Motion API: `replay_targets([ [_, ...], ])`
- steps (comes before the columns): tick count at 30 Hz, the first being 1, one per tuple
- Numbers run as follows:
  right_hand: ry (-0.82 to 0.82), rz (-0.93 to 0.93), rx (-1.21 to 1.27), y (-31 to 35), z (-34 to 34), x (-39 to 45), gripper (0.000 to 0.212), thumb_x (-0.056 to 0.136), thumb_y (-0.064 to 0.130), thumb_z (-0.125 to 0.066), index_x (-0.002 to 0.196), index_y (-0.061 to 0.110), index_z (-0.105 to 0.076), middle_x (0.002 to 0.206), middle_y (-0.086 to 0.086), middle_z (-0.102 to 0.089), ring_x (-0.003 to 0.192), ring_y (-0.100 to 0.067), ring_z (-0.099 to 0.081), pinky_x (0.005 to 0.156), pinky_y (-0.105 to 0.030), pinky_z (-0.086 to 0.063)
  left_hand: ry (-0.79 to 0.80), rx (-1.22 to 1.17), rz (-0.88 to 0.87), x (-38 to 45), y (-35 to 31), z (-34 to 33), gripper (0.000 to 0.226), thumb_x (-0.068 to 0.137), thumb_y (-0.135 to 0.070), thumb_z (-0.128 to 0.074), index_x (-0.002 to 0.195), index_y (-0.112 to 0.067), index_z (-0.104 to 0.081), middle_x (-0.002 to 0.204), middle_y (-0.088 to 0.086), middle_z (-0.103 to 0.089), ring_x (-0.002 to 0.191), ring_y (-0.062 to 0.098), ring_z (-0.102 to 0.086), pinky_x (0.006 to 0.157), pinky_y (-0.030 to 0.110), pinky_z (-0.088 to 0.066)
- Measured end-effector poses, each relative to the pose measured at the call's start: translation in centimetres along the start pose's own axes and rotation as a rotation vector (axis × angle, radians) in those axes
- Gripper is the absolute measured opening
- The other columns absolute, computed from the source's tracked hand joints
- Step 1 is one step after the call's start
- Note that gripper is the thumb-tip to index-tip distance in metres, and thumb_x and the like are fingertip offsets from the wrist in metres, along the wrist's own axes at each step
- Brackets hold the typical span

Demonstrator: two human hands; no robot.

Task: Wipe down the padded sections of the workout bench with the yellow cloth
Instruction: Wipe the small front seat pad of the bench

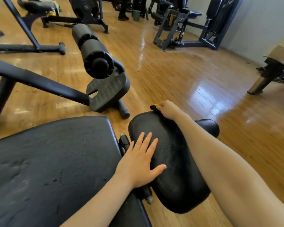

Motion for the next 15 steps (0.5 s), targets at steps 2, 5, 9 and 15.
replay_targets([
  [2,0.035,0.045,-0.050,1.5,-0.7,0.9,0.035,0.099,0.026,-0.037,0.121,0.004,-0.053,0.123,-0.017,-0.056,0.108,-0.029,-0.052,0.080,-0.032,-0.038,-0.013,-0.016,-0.009,0.0,0.1,-0.2,0.082,0.087,-0.070,-0.023,0.148,-0.027,0.010,0.155,-0.003,0.020,0.139,0.015,0.027,0.116,0.040,0.004],
  [5,0.111,0.108,-0.198,4.7,-2.1,2.0,0.037,0.098,0.029,-0.036,0.126,0.009,-0.051,0.128,-0.014,-0.054,0.116,-0.031,-0.050,0.091,-0.036,-0.039,-0.019,-0.044,-0.022,0.2,0.3,-0.2,0.081,0.087,-0.068,-0.026,0.149,-0.025,0.005,0.156,-0.002,0.017,0.141,0.017,0.024,0.117,0.042,0.001],
  [9,0.158,0.205,-0.282,6.3,-3.4,1.7,0.035,0.097,0.033,-0.038,0.117,0.011,-0.056,0.116,-0.009,-0.058,0.109,-0.030,-0.052,0.082,-0.034,-0.038,-0.018,-0.046,-0.037,0.1,0.4,-0.5,0.082,0.087,-0.067,-0.028,0.149,-0.022,0.001,0.157,0.000,0.013,0.142,0.019,0.020,0.117,0.044,-0.003],
  [15,0.187,0.031,-0.098,4.2,-1.9,2.3,0.039,0.091,0.047,-0.046,0.112,0.017,-0.059,0.105,-0.002,-0.054,0.100,-0.024,-0.051,0.082,-0.033,-0.039,-0.052,-0.142,-0.024,-0.6,0.8,1.0,0.067,0.095,-0.049,-0.035,0.150,-0.020,-0.009,0.158,0.001,-0.002,0.144,0.018,0.007,0.116,0.037,-0.004],
])
Point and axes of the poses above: each hand's wrist, its own x-axis towards the middle knuckle, its own z-axis out of the back of the hand, y = z × x, the point moved 2 cm from there along x, towards the middle knuckle
